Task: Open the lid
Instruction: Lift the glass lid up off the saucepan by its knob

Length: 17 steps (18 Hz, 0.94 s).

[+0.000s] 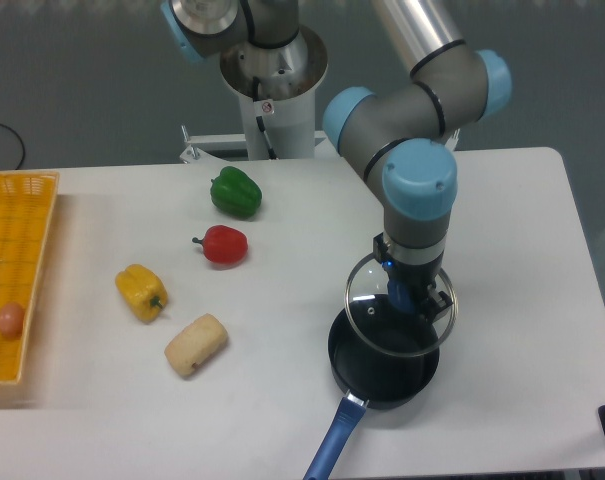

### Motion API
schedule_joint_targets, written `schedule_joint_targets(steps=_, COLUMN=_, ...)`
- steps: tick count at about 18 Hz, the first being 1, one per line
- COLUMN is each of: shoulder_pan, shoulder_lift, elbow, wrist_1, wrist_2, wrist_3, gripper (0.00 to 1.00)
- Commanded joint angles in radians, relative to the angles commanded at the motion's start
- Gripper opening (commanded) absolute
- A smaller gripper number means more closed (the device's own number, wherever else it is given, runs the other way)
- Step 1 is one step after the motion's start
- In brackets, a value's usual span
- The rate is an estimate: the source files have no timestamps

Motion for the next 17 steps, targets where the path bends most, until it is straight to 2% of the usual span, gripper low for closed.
schedule_joint_targets(steps=9, shoulder_pan=0.038, shoulder_lift=0.017, elbow=-0.006, wrist_1=-0.034, wrist_2=0.005, wrist_3=0.074, gripper=0.63)
schedule_joint_targets(steps=17, shoulder_pan=0.052, shoulder_lift=0.02, elbow=-0.014, wrist_1=-0.034, wrist_2=0.008, wrist_3=0.1, gripper=0.63)
